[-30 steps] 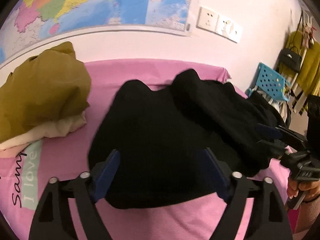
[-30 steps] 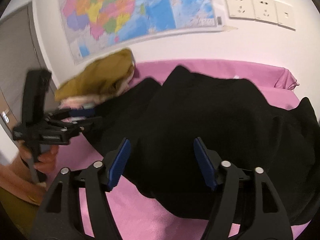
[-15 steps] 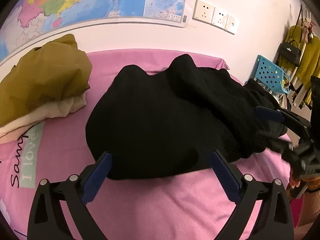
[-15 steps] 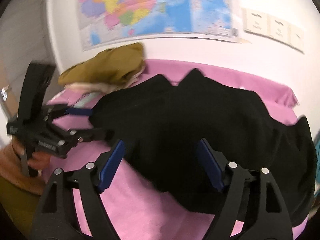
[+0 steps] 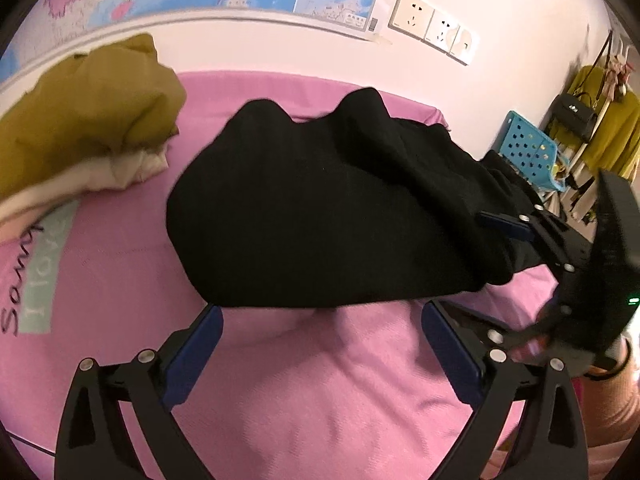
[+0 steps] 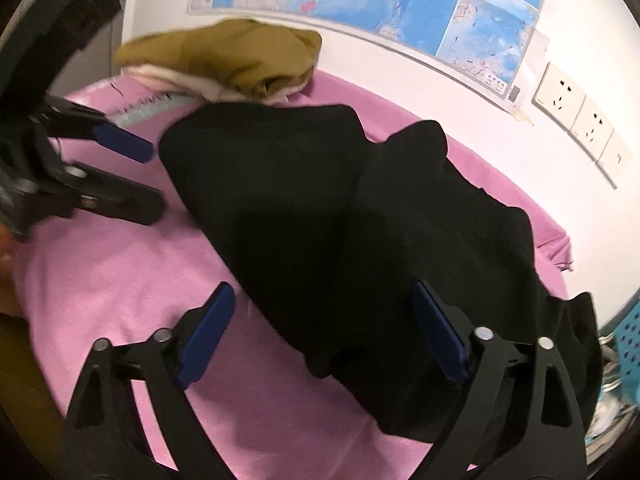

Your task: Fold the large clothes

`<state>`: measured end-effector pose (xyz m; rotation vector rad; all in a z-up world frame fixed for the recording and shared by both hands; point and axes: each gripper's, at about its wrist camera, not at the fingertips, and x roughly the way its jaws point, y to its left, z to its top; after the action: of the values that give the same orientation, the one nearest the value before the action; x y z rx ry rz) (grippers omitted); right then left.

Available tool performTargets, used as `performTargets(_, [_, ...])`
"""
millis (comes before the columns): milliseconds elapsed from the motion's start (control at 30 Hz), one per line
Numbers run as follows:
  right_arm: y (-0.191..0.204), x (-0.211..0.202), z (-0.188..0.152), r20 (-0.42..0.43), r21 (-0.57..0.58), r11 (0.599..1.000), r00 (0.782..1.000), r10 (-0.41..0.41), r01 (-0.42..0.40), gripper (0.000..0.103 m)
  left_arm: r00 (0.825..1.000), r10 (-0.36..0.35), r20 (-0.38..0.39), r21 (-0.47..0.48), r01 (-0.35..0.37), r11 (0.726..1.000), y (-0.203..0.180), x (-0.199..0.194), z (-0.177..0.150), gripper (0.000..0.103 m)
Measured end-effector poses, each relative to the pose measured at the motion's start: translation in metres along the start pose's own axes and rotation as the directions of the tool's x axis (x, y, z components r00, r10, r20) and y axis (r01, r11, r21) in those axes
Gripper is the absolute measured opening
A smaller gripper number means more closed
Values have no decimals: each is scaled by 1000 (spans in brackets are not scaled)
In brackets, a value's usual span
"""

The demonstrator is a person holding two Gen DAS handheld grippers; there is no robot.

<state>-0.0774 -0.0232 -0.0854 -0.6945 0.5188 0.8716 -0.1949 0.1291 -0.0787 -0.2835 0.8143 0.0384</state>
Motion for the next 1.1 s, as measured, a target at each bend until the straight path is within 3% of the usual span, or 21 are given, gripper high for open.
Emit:
performTargets(100, [-3,9,1,-9,2,1000,1000,-20,20,68,998,-58,-24,-24,57,998,1,3,-4,96])
performTargets(133, [-6,9,3,-1,20,1000,1000,-11,11,63,996,-83,-33,-35,82,996,1,6,-4,96])
performTargets(200, [-16,4,7,25,62,998,999,21,-23,44,989,-135,-52,-60,132,989,2,10,-3,96])
performTargets(233, [-26,1,10,44,118,991,998,54,-59,43,986,-157,-57,-73,153,986,1,13,-2,96])
performTargets(300, [-36,-3,13,69,175,981,995,77,-88,42,975,-213,-62,-100,206,973,-1,22,4,96])
performTargets(500, [-43,-5,16,92,223,966,990,111,-129,41,957,-288,-43,-203,274,940,0,43,26,96])
performTargets(767, [-53,-2,13,108,290,937,980,168,-193,41,920,-391,-5,-370,361,856,18,66,47,96])
performTargets(1000, [-58,-2,7,130,342,906,967,217,-250,43,932,-360,39,-436,340,833,25,77,60,96])
performTargets(1100, [-60,-4,3,138,371,889,962,233,-269,49,955,-296,18,-390,280,877,13,79,64,92])
